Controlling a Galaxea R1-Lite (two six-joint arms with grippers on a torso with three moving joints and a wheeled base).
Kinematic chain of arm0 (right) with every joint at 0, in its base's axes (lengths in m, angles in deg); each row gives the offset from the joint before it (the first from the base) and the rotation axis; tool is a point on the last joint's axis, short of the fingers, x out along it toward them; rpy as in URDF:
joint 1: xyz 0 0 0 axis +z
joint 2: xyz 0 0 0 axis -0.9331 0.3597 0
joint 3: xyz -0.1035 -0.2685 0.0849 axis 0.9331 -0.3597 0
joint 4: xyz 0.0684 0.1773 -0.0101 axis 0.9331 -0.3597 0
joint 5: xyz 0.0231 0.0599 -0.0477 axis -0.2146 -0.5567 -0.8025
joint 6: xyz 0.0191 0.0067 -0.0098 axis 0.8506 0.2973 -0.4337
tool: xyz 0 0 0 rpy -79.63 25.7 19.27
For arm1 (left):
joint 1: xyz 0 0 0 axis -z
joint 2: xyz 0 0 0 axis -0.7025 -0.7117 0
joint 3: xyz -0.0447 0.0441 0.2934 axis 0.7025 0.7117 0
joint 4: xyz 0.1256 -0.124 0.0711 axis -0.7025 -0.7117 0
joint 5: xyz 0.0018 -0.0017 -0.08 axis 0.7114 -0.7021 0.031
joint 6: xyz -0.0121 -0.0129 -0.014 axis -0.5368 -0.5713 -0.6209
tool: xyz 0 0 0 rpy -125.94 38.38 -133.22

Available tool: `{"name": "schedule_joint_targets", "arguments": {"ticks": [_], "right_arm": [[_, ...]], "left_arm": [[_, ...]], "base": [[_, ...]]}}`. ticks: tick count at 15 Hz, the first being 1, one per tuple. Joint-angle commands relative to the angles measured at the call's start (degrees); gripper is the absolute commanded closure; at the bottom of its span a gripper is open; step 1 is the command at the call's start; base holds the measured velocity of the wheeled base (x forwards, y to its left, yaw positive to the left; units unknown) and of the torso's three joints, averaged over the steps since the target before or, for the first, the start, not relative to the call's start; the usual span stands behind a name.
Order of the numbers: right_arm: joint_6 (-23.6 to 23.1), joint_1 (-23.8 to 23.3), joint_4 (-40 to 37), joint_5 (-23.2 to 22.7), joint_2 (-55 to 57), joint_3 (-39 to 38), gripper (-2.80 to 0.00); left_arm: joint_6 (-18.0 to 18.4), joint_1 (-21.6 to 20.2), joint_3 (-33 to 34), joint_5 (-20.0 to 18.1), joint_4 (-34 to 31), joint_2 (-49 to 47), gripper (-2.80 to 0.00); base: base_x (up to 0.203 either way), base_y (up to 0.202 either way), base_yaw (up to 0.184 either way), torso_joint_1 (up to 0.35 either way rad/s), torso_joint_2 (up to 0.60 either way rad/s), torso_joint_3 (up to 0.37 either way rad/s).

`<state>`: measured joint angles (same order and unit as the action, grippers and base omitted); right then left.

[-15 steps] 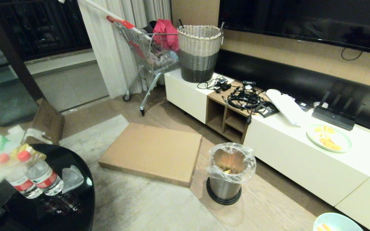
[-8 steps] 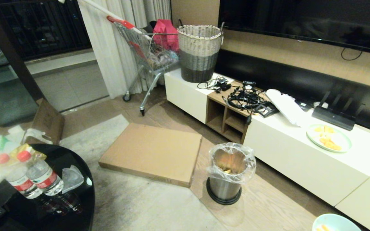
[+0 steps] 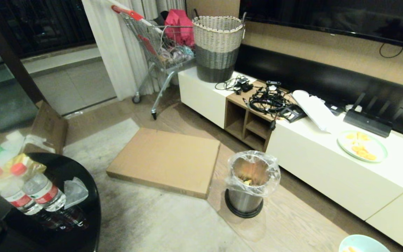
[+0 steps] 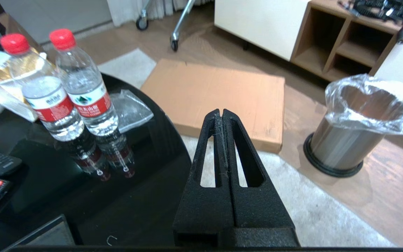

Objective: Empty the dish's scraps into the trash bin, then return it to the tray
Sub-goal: Move the bowl over the trash can

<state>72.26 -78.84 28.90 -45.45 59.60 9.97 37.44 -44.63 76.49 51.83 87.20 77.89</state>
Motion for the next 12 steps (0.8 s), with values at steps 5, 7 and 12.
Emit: {"name": "schedule_joint_targets", "arguments": {"ticks": [5,7,12], "right_arm": [[0.1,0.0,-0.1,0.0,0.2,0.0,0.0],[0.1,0.1,-0.2,0.0,0.1,0.0,0.0],[0.1,0.1,-0.3,0.0,-0.1,0.0,0.0]], "left_arm": [[0.0,0.0,0.0,-0.1,0.0,0.0,0.0],[0.0,0.0,0.0,-0.1,0.0,0.0,0.0],[0.0,0.0,0.0,-0.1,0.0,0.0,0.0]], "base": [[0.0,0.0,0.0,0.003,0.0,-0.193],[0.0,0.0,0.0,-0.002,0.0,-0.203],[0.0,0.0,0.0,0.003,0.0,-0.199]]}}
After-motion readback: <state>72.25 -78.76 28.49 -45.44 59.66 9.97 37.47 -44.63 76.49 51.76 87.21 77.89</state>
